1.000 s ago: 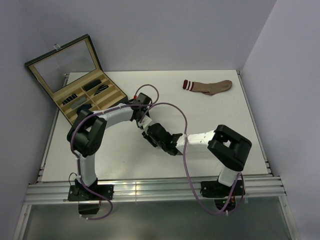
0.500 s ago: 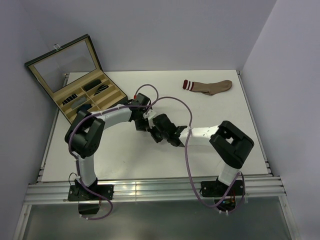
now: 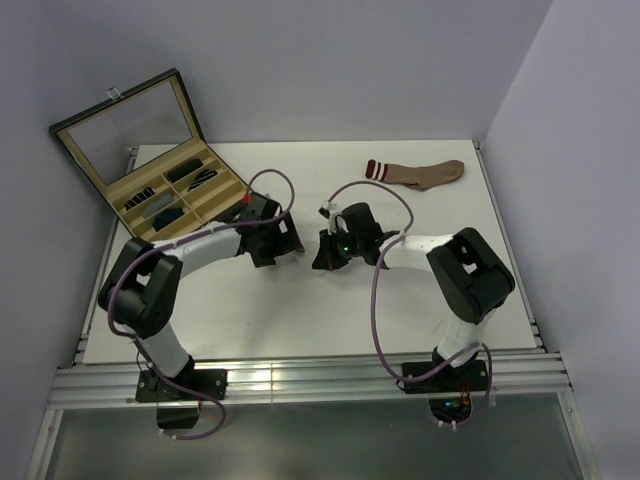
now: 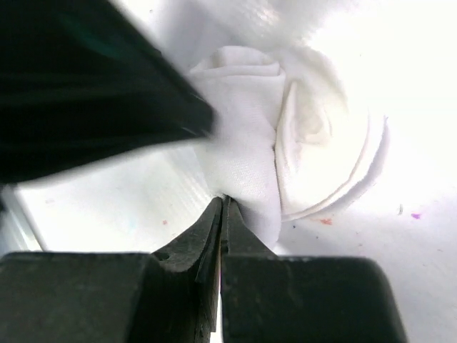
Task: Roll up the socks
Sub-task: Roll the sock at the center of the board.
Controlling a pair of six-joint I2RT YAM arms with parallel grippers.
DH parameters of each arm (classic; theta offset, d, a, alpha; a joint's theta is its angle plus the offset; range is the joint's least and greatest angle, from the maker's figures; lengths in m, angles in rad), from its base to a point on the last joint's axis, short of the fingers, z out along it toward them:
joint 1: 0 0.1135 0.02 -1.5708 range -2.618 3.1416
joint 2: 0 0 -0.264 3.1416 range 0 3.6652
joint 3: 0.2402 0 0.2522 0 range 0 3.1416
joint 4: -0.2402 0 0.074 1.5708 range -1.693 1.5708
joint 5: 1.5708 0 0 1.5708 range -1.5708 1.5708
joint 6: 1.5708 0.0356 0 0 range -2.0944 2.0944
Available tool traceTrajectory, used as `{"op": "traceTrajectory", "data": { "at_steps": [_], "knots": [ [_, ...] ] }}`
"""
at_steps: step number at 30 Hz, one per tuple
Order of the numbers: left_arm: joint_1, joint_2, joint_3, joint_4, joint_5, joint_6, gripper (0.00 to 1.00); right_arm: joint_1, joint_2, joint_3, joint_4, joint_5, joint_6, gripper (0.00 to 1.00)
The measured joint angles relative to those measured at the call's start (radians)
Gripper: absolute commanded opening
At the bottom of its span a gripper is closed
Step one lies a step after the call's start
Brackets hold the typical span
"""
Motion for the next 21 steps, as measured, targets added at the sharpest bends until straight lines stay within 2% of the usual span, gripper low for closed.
{"op": "traceTrajectory", "data": {
  "at_steps": [4, 9, 21],
  "knots": [
    [0.024, -0.100, -0.097, 0.092, -0.006, -0.040, 0.97, -0.066, 0.054, 0.019, 0.013, -0.144, 0.073, 0.00],
    [0.031, -0.182, -0.195, 0.212, 0.004, -0.067, 0.94, -0.127, 0.125, 0.059, 0.018, -0.286, 0.150, 0.00],
    [0.025, -0.098, -0.260, 0.415, 0.073, -0.120, 0.91, -0.204, 0.254, 0.111, 0.073, -0.493, 0.334, 0.00]
  ]
}}
